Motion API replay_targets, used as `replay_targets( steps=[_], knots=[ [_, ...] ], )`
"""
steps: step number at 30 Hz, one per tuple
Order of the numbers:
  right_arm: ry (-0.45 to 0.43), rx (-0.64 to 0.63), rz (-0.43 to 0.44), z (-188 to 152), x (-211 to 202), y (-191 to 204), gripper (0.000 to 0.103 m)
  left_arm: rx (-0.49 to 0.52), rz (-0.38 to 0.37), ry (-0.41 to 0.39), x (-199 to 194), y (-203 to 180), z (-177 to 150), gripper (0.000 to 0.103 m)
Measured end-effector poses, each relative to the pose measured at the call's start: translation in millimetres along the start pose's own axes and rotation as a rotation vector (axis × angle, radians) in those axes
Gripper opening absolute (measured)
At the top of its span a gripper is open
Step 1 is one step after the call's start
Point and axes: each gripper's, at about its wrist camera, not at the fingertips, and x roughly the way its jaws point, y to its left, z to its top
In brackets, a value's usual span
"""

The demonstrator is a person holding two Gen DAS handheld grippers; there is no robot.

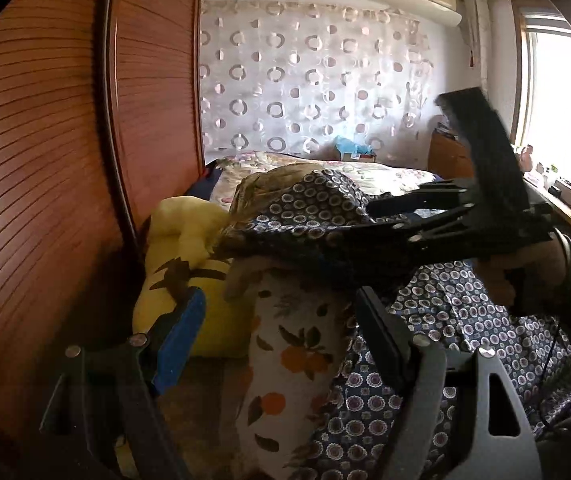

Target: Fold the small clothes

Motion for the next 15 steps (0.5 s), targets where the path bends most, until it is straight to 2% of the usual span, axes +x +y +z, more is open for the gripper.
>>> replay_targets(
  steps=[3,5,7,9,11,15],
  knots=[
    [0.049,-0.044,0.004,3.7,21.8,3.7,0.051,-0.005,-0.004,0.006,2.7,1.6,-1.9,0.077],
    [0.070,-0.071,-0.002,6.0,29.7,9.1,0.024,-0.007,-0.007,0.008,4.1,1.0,-3.3,0.077],
    [0.069,-0.083,-0.009,6.6,30.5,9.7,0.009,-0.008,-0.011,0.010,5.3,0.2,-4.1,0.077],
    [0.015,-0.059,-0.028,6.1,22.8,6.5,0.006,-0.007,-0.013,0.013,7.2,-0.7,-4.5,0.077],
    [-0.060,-0.002,-0.094,4.3,6.0,-4.1,0.005,-0.004,-0.014,0.014,8.8,-2.5,-5.1,0.077],
    [-0.112,0.141,-0.208,-5.0,-15.2,-37.7,0.005,-0.006,-0.024,0.014,11.8,-6.0,-4.8,0.077]
  ],
)
